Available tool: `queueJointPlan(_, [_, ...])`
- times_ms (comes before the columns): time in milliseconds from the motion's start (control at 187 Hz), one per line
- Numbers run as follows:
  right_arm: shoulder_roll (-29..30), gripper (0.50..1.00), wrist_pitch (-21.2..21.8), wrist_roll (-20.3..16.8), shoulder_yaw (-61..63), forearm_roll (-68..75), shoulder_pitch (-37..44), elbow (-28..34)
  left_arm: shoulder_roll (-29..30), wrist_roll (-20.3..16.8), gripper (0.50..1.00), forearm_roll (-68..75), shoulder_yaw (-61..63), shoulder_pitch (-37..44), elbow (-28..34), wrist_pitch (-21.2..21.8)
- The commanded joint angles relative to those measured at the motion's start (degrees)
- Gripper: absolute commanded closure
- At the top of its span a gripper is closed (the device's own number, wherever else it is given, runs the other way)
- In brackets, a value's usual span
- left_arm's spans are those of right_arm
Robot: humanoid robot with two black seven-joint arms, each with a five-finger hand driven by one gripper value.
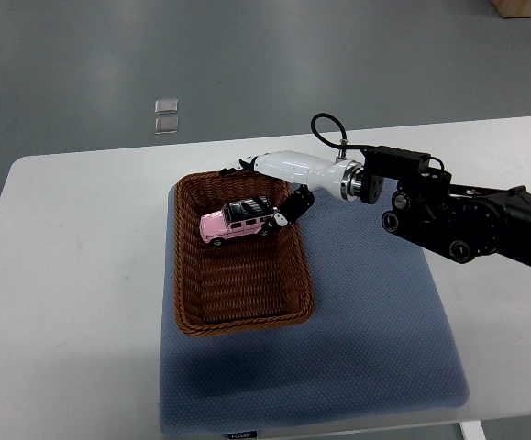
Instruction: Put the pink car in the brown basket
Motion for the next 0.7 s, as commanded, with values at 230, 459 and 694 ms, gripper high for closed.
queueJointPlan(230, [-2.64, 0.605, -2.68, -2.2, 16.73, 20.29, -9.02, -1.83, 0.0, 0.0, 0.5, -0.07, -0.15, 0.0, 0.04, 0.0])
queueJointPlan(459, [-5.19, 0.605, -2.42, -4.57, 24.2, 44.64, -14.73, -4.03, 0.0, 0.0, 0.5, -0.07, -0.07, 0.0, 0.04, 0.0])
queueJointPlan(694, [-6.16, 0.605, -3.03, -5.89, 24.2, 63.62, -17.02, -4.2, 0.0, 0.0, 0.5, 0.02, 0.02, -0.09, 0.04, 0.0])
